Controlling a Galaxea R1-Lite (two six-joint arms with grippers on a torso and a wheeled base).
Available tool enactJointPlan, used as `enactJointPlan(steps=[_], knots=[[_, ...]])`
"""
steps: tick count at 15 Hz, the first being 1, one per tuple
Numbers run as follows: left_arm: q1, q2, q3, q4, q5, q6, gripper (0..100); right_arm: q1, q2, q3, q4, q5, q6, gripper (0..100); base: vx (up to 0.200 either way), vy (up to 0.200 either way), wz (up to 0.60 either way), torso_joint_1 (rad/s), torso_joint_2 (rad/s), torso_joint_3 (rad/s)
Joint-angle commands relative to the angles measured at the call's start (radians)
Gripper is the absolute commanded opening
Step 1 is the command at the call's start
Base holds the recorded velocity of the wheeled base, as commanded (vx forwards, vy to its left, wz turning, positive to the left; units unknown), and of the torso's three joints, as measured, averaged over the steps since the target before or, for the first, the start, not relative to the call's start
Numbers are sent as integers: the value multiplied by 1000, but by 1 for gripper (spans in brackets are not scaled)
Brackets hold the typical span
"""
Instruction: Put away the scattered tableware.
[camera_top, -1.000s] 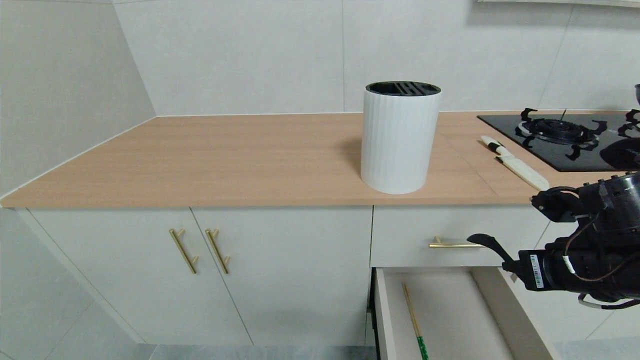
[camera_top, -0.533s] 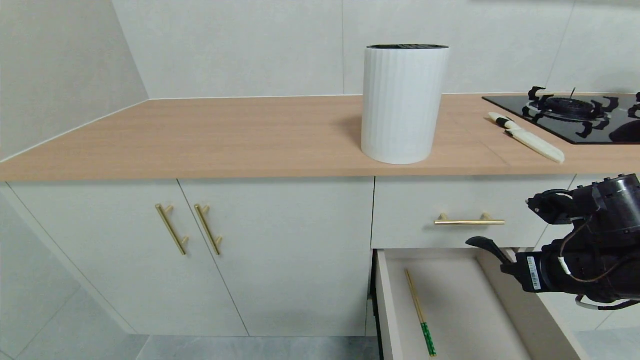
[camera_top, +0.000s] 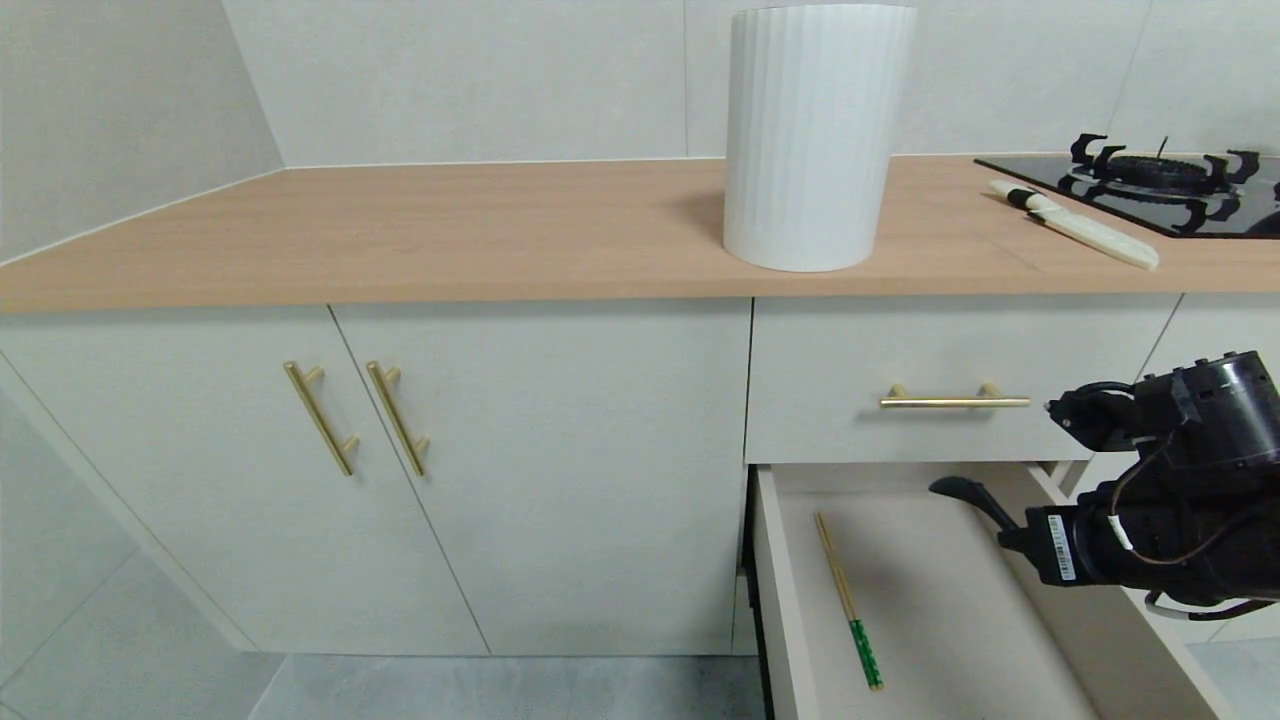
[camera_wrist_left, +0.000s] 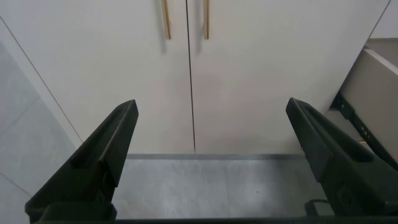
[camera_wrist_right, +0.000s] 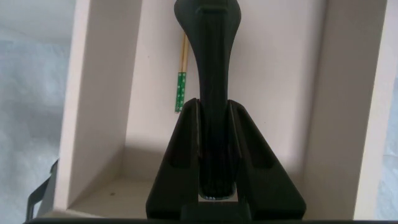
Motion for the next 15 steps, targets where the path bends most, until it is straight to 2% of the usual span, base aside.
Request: enactJointPlan(steps=[1,4,7,11,15], knots=[[0,0,0,0,0,0,100,0,6,1,-1,0,0,0,0,0,0,0,0,0],[2,0,0,0,0,0,100,3,58,0,-5,0,0,0,0,0,0,0,0,0],[0,0,0,0,0,0,100,8,186,23,-85,-9,1,0,0,0,0,0,0,0],[0,0,0,0,0,0,100,10,460,124,-475,-97,8,0,0,0,0,0,0,0],[2,0,0,0,0,0,100,11,650,158,-673,-101,9,0,0,0,0,0,0,0]])
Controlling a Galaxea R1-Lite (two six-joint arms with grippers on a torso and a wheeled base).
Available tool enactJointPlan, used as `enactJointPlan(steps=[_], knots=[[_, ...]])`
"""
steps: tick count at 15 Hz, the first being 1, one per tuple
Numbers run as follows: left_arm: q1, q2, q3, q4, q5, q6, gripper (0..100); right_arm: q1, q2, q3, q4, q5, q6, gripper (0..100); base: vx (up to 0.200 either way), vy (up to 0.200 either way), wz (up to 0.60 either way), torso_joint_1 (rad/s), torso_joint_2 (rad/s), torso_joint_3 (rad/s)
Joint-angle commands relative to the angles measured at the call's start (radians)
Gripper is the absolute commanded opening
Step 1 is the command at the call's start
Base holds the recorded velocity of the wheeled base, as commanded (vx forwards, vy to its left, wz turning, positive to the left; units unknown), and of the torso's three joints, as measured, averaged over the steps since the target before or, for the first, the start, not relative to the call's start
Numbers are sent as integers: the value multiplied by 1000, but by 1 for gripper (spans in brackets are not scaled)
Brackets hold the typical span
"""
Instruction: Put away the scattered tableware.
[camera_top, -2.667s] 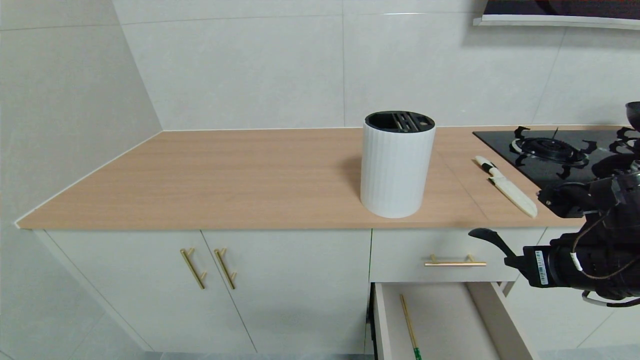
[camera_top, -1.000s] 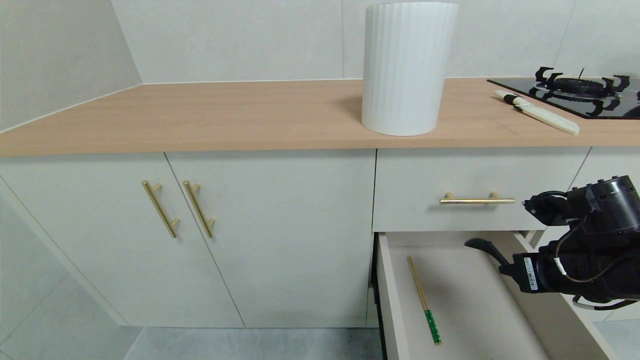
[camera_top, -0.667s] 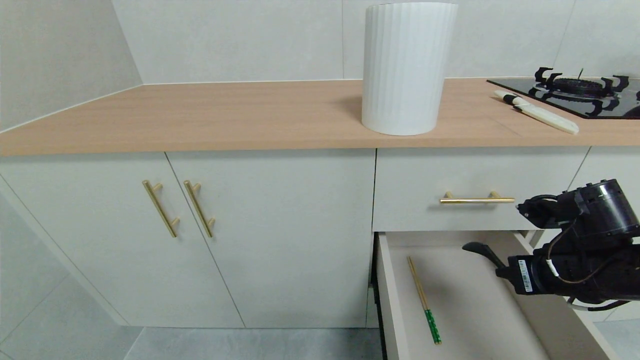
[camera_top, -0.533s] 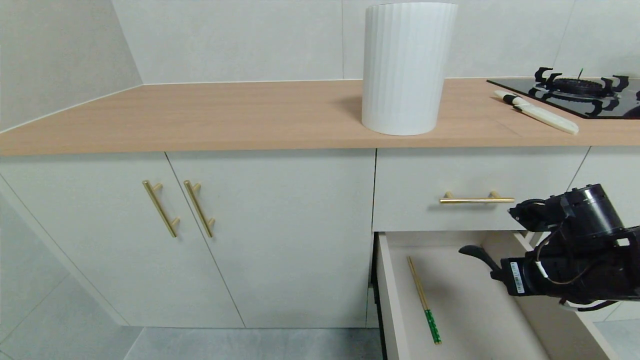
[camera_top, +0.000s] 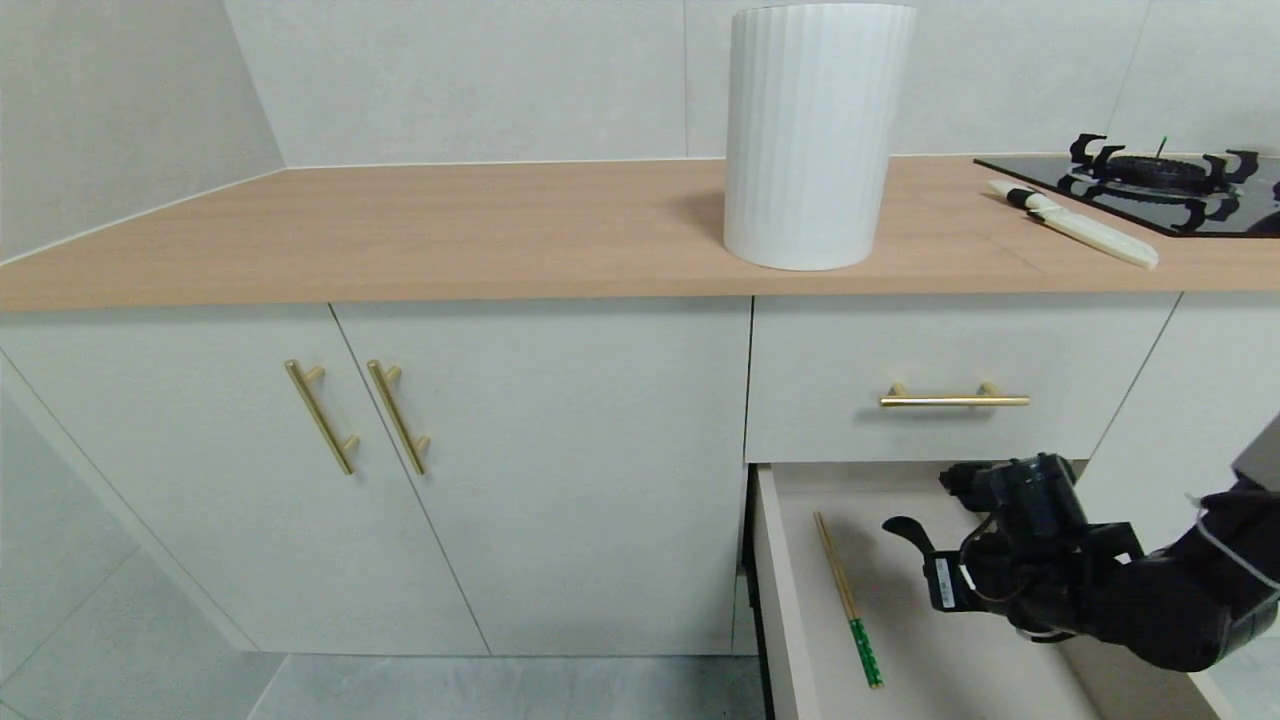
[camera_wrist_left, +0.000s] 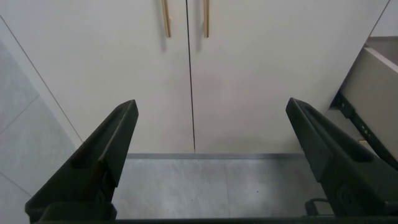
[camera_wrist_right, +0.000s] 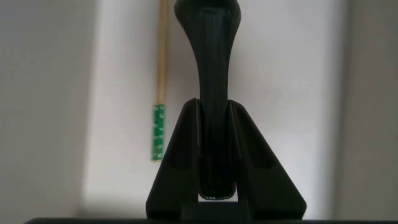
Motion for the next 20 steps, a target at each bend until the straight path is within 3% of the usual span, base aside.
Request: enactJointPlan(steps=[1,7,18,19,20], knots=[[0,0,0,0,0,0,100,1,176,21,-90,-4,1,0,0,0,0,0,0,0],[1,0,0,0,0,0,100,1,274,19,-185,-40,1,0,0,0,0,0,0,0],[1,0,0,0,0,0,100,-1,280,18,-200,-54,1,0,0,0,0,0,0,0],[1,0,0,0,0,0,100,-1,278,18,-200,-55,1,100,0,0,0,0,0,0],[0,0,0,0,0,0,100,-1,277,18,-200,-57,1,100,0,0,0,0,0,0]])
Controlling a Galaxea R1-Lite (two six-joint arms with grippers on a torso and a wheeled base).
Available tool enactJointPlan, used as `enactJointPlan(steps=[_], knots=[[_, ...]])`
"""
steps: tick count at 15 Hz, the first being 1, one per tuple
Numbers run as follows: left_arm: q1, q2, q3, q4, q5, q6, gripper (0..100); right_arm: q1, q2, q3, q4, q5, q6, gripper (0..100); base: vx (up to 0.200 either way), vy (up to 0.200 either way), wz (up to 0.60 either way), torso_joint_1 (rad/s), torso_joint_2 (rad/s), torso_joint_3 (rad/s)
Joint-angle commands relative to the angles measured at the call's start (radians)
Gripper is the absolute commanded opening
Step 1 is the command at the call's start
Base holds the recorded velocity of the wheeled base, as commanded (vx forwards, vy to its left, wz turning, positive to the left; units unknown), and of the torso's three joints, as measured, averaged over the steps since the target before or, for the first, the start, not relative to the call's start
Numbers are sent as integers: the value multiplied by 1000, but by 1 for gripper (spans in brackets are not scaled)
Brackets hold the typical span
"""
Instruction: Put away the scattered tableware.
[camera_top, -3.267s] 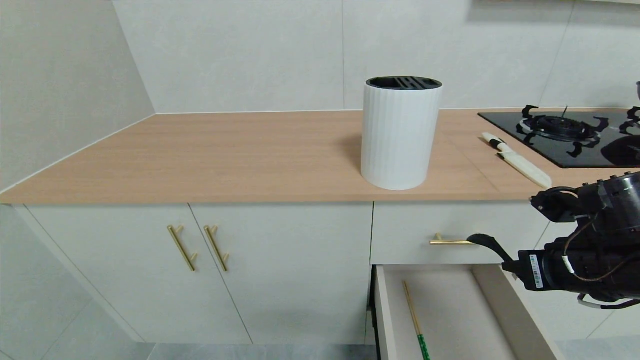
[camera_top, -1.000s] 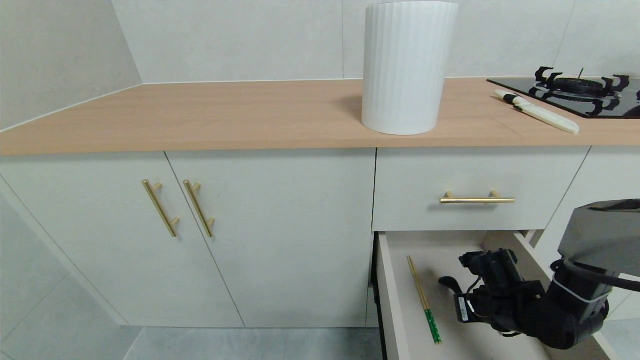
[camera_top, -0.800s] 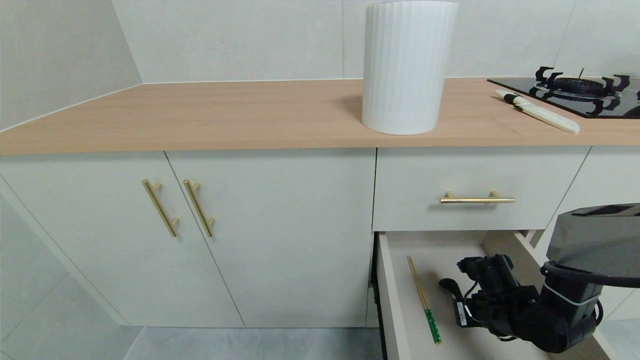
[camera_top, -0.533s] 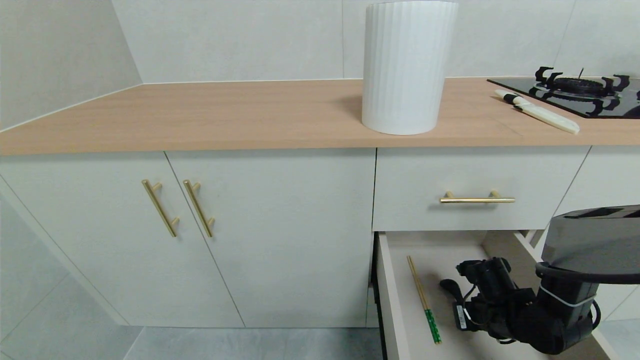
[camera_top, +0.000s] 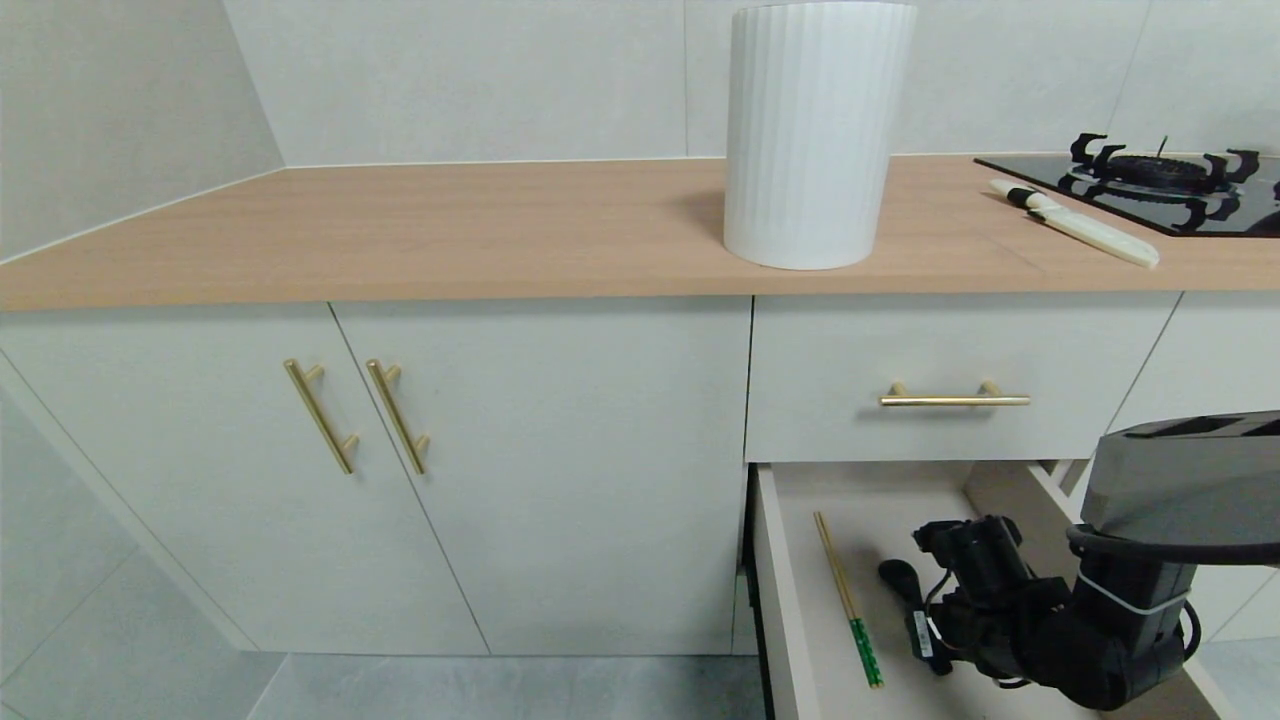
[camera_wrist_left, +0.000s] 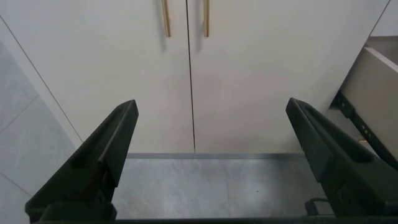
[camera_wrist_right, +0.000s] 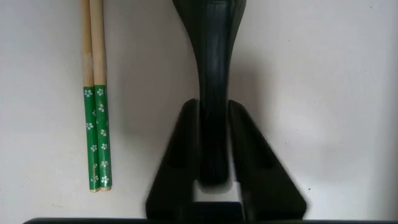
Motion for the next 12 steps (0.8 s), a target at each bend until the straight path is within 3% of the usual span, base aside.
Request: enactJointPlan(steps=[1,7,10,12], knots=[[1,0,0,0,0,0,100,0,-7,-1,0,0,0,100,0,0,0,0,0,0],[0,0,0,1,0,0,100,-4,-168,34,17,0,3,100,0,0,0,0,0,0],[1,0,0,0,0,0,100,2,-402,34,201,7,0,100,0,0,0,0,0,0],[1,0,0,0,0,0,100,14,-582,-9,405,12,0,100,0,0,0,0,0,0]])
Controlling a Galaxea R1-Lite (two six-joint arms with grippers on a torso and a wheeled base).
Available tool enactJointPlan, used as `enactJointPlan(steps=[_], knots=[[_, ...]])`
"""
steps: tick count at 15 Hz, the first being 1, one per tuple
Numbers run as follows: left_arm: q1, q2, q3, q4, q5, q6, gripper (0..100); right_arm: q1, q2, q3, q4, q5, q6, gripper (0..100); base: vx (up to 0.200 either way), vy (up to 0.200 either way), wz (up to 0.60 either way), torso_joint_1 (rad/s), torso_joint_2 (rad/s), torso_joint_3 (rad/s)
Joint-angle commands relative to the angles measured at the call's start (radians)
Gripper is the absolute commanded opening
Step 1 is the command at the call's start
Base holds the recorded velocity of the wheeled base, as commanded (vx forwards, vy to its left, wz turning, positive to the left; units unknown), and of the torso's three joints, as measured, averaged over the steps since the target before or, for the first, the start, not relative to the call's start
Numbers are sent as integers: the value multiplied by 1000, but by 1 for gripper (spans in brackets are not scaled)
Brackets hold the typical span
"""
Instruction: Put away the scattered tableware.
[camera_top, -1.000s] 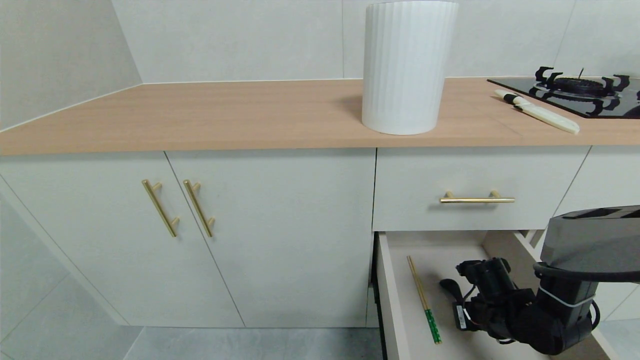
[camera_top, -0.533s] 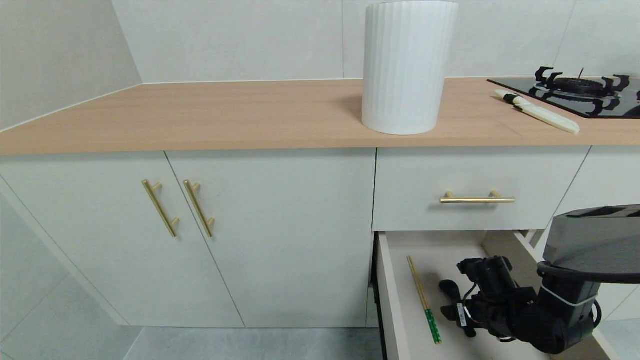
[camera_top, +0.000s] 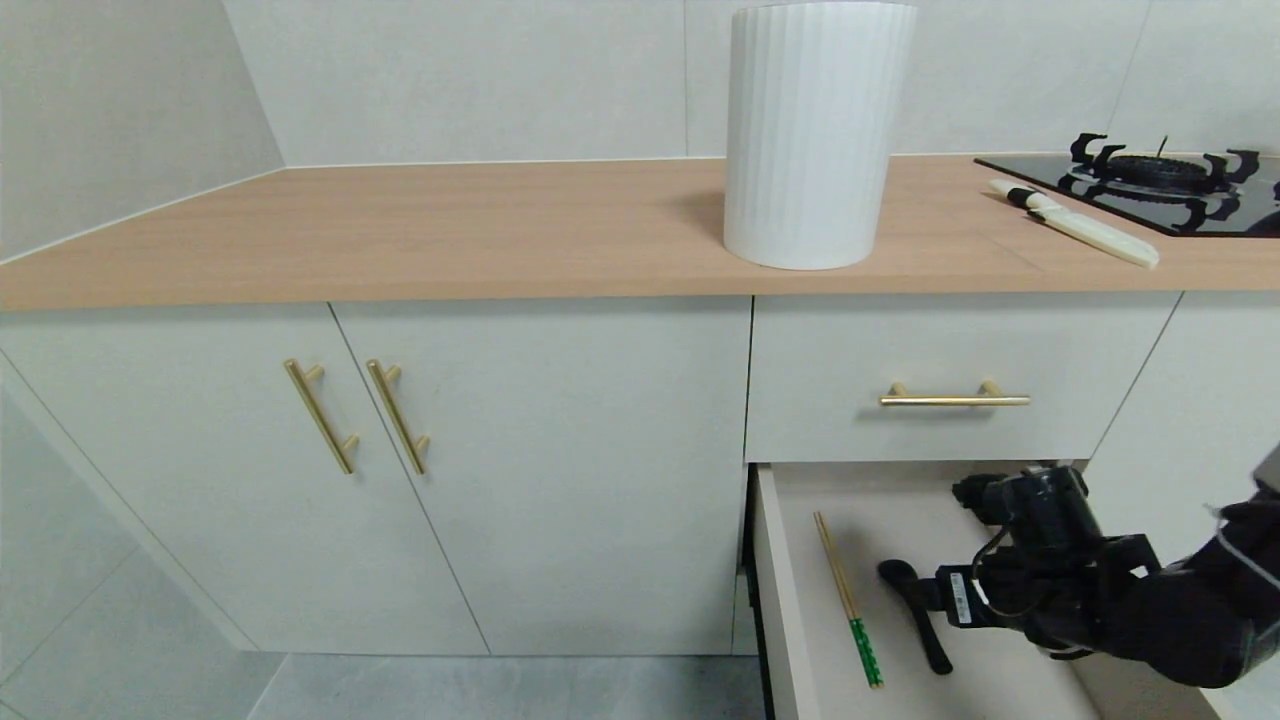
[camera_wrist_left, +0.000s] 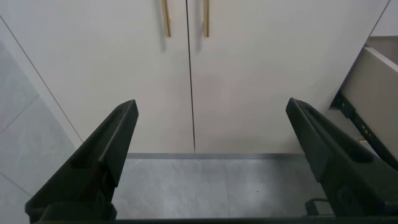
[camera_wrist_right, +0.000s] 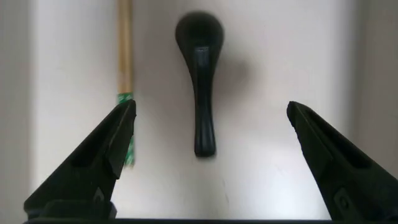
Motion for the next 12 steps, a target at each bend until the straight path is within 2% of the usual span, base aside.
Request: enactJointPlan(steps=[1,3,6,8,12], knots=[[1,0,0,0,1,0,100,21,-304,-60,241,5,-1,100,0,0,0,0,0,0],[1,0,0,1,1,0,100,53,-427,-117,427,19,-1,100,0,0,0,0,0,0],[1,0,0,0,1,0,100,110,-557,-177,618,34,-1,100,0,0,0,0,0,0],[0,0,0,0,1,0,100,140,-591,-192,672,34,-1,100,0,0,0,0,0,0],[1,0,0,0,1,1,100,144,-594,-192,680,33,-1,100,0,0,0,0,0,0]])
